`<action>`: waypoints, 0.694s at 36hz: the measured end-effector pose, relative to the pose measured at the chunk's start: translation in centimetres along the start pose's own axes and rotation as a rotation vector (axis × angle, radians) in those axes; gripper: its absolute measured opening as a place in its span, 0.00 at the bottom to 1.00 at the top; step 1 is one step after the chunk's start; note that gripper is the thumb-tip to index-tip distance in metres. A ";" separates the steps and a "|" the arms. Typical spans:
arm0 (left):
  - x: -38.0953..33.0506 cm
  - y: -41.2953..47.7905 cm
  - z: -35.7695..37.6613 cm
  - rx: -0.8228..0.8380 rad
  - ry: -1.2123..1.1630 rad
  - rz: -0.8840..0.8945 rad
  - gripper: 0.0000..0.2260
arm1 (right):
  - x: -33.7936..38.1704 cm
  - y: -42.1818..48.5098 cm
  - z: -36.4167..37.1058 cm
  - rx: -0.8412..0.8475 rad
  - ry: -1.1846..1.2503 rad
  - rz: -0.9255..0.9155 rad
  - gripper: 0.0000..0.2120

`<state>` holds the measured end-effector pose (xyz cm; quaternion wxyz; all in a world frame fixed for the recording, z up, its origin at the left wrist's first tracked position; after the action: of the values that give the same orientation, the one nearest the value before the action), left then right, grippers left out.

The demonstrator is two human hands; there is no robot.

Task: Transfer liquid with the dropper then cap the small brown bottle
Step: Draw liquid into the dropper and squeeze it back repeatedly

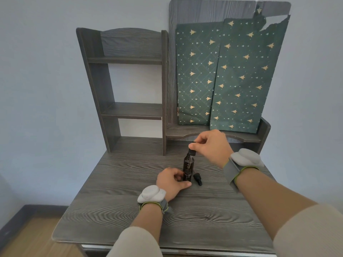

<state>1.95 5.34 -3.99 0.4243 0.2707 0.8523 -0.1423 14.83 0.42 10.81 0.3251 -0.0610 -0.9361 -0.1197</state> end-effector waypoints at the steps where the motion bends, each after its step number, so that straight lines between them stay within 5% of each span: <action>1: 0.0 0.0 0.0 0.002 0.003 0.000 0.15 | 0.0 0.0 0.1 0.008 0.007 0.002 0.10; 25: -0.1 0.1 -0.1 -0.007 0.041 0.000 0.15 | 0.1 -0.1 0.3 0.014 0.049 -0.016 0.10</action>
<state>1.95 5.43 -3.87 0.4077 0.2722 0.8613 -0.1338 14.52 0.41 10.60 0.3475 -0.0483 -0.9290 -0.1174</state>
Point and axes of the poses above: each hand's wrist, its own y-axis towards the middle knuckle, its own z-axis out of the palm, x = y × z, the point moved 10 cm from there along y, towards the middle knuckle, and after that the axes turned 12 degrees about x, right-handed, at the moved point
